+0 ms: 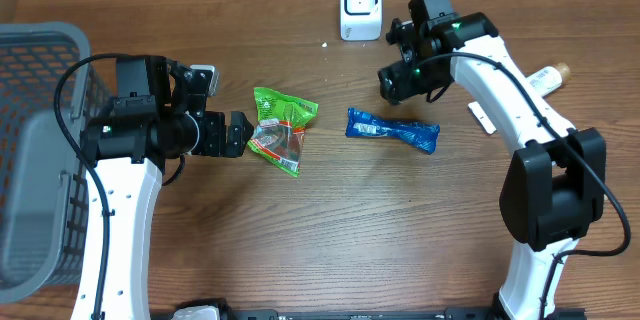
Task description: Scan the item barcode
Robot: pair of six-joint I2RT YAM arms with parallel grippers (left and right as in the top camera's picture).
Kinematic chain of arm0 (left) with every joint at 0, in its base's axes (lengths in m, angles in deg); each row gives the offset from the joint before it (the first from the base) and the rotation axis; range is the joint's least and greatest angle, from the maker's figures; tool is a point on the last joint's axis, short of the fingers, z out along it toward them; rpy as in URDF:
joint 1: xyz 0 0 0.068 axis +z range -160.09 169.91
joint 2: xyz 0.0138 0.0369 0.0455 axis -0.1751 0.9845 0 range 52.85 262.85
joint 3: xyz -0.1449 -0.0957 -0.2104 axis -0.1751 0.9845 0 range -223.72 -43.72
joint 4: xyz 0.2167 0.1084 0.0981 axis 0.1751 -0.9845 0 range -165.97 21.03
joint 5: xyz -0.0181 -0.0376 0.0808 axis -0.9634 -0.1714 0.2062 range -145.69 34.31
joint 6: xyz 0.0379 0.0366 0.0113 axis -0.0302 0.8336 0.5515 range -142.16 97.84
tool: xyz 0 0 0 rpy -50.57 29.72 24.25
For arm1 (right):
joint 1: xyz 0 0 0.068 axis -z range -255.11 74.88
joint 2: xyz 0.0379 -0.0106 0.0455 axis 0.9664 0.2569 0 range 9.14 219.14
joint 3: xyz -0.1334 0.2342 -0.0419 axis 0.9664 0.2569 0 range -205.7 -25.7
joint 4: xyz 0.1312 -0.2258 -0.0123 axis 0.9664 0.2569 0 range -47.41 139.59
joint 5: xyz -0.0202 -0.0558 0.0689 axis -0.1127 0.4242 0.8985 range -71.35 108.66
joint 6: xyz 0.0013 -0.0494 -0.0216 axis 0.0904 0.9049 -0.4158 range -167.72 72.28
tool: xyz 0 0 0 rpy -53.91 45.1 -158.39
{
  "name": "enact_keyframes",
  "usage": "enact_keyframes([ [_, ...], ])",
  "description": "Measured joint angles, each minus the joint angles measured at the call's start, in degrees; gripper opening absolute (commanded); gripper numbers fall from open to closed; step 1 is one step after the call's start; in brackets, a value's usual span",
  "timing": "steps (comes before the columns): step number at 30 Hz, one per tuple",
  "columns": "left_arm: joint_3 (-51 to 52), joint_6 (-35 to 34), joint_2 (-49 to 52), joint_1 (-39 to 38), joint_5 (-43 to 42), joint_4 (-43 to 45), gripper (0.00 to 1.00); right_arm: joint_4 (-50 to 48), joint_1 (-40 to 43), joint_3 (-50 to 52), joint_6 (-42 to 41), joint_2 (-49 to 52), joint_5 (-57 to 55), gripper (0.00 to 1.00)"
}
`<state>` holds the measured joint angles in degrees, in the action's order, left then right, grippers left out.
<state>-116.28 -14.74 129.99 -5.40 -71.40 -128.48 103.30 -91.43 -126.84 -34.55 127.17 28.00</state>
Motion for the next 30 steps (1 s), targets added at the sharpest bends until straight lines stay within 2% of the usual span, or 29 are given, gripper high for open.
enact_keyframes([
  [3, 0.0, 0.0, 0.0, 0.0, 0.0, 0.0, 1.00, 0.8, 1.9, 0.0, 7.4, 1.2, 2.0, 0.83],
  [10, 0.0, 0.0, 0.0, 0.0, 0.0, 0.0, 0.99, 8.6, 6.7, 0.2, 18.3, 7.2, 8.3, 0.83],
  [16, 0.0, 0.0, 0.0, 0.0, 0.0, 0.0, 1.00, 13.0, 6.8, 0.3, 27.8, 7.4, 14.1, 0.80],
  [24, 0.0, 0.0, 0.0, 0.0, 0.0, 0.0, 1.00, 10.3, 6.7, 0.3, 32.1, 7.8, 16.3, 0.79],
  [30, 0.0, 0.0, 0.0, 0.0, 0.0, 0.0, 1.00, 9.4, 6.5, 0.3, 32.9, 12.2, 16.8, 0.79],
])
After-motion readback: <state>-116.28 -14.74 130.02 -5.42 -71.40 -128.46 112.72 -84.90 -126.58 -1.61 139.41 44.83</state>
